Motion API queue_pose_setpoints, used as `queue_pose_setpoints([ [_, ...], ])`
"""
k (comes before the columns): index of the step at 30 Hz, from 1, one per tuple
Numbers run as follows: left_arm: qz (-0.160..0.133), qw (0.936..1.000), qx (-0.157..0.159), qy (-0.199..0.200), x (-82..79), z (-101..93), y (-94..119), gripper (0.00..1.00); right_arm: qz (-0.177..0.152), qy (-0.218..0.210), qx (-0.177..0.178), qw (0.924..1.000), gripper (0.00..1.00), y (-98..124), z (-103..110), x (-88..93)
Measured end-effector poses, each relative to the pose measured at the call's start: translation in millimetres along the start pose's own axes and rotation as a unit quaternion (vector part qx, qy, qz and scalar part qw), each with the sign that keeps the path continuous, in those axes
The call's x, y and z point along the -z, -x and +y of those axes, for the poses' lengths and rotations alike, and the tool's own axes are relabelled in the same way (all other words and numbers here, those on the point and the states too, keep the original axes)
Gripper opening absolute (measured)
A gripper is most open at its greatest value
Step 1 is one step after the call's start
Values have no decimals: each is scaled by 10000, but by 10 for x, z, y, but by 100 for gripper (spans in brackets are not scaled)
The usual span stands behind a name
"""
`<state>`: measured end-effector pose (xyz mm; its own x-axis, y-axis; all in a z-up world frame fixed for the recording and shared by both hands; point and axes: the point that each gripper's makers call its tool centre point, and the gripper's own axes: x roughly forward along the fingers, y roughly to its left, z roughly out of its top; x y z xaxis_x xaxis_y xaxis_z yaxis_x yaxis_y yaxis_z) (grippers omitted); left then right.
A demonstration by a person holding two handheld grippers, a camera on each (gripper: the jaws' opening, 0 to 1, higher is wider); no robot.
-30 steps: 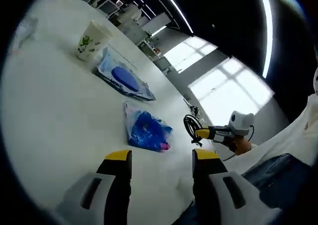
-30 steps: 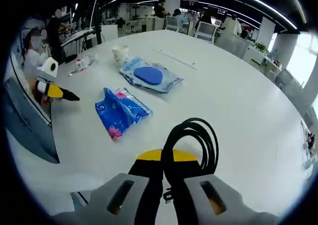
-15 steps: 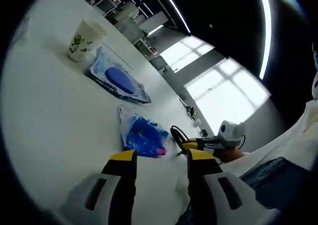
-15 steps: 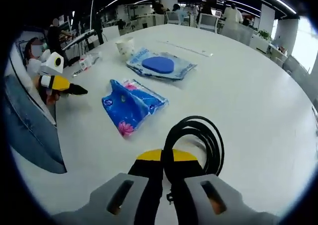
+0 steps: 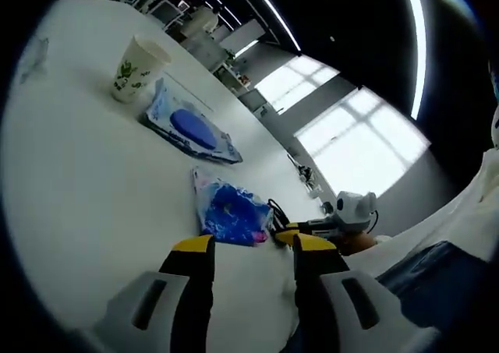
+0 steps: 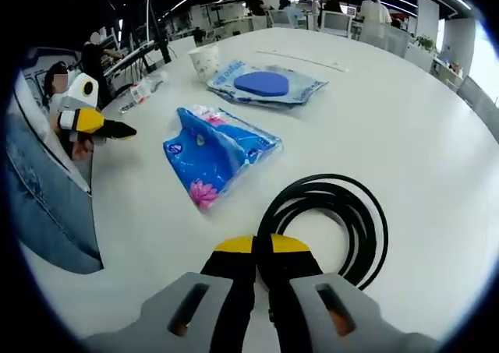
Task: Arrange the tabletop items into an orderly group along one side of the table until the central work area is clear of visible clutter.
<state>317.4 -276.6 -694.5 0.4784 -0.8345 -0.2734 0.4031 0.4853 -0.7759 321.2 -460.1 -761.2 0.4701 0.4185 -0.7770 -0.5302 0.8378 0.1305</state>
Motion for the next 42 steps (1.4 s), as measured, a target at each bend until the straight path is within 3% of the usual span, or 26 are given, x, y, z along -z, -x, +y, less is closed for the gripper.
queue_pose_setpoints([
  [4,106,9999,-29,-60,43,-14,-16,38,-111,-354,-78,9993,2,-15,-3,-19],
  [15,99,9998,-116,-101,43,21,25,38,-220,-348,-376,9984,2,-144,148,-244],
  [19,76,9998,-158,-81,36,52,33,38,-112,-183,-396,9990,2,-207,189,-209],
  [30,23,9997,-180,-163,14,66,21,37,-246,-205,-448,9985,4,-200,184,-220],
  [34,-5,9995,-243,-177,-14,95,21,38,-320,-406,-452,9976,5,-194,188,-229],
  [42,99,9986,-353,-373,5,140,29,42,-506,-474,-354,9970,25,-56,210,-276],
])
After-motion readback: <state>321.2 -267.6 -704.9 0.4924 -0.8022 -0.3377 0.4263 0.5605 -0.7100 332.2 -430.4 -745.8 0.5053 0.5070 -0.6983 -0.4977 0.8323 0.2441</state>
